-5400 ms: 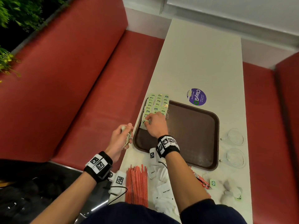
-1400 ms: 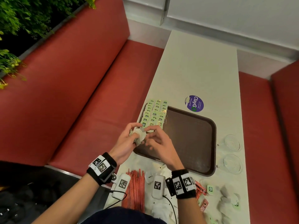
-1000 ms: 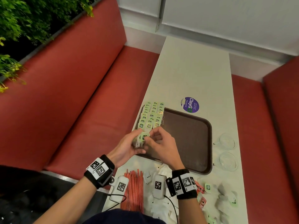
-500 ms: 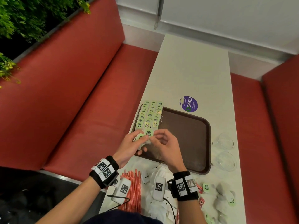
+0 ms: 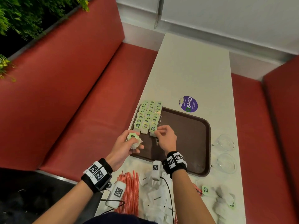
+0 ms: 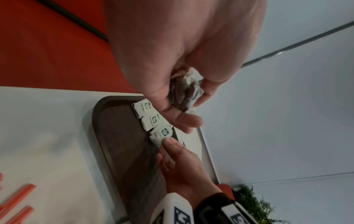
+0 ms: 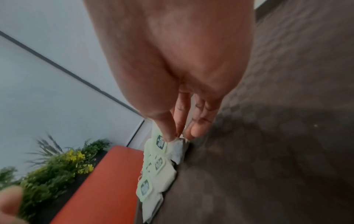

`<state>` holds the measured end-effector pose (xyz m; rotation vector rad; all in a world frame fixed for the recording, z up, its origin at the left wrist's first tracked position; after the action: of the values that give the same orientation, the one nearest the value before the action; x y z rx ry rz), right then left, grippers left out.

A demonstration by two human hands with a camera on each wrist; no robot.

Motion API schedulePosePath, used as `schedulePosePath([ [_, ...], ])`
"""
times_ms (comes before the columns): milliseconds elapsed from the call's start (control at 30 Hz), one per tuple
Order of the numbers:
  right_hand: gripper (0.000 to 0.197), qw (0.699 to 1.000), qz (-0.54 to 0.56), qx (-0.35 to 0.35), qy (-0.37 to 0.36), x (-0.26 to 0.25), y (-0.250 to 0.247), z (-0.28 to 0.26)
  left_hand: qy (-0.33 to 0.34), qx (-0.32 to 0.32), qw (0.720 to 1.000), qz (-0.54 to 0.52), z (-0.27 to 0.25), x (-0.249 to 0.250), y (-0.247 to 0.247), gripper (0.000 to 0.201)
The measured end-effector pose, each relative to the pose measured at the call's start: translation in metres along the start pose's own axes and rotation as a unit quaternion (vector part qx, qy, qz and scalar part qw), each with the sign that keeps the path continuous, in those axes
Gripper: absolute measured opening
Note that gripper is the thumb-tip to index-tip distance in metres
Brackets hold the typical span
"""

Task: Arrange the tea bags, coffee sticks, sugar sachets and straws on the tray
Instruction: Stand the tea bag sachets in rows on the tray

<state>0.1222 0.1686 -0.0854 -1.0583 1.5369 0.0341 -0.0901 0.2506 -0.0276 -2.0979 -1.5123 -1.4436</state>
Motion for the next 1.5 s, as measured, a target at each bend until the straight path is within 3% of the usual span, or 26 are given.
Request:
schedulePosePath([
  [367,0.017,0.997,-0.072,0.033,-0.005,0.005,0.015,0.009,-0.003,0.017,1.000,-0.019,0.000,0.006,-0.008,0.026],
  [567,0.016,0.986,-0.142,0.058,-0.059,-0.009,0.018,0.000,-0.010,0.030,0.999,-0.044,0.002,0.007,-0.011,0.025],
  [767,0.039,0.968,-0.235,0.041,-0.077,-0.018,0.036,-0.009,-0.009,0.037,0.998,-0.051,0.001,0.006,-0.013,0.025],
  [1033,0.051,0.972,-0.224,0.050,-0.048,-0.020,0.046,-0.009,-0.001,0.041,0.997,-0.062,-0.004,0.013,-0.018,0.025],
  [1500,0.039,0.982,-0.180,0.010,-0.049,-0.018,0.032,-0.014,-0.016,0.003,0.994,-0.104,-0.005,0.016,-0.015,0.030],
])
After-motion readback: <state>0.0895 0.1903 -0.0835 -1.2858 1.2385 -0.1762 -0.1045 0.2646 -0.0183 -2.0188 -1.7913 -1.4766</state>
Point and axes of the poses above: each hand's wrist, its own z-axis towards the middle knuckle, its own y-axis out of the palm, x = y × z, the point moved 7 cm from there along z, towards the middle knuckle, and after that the axes turned 7 degrees about -z, right-handed, at the moved point
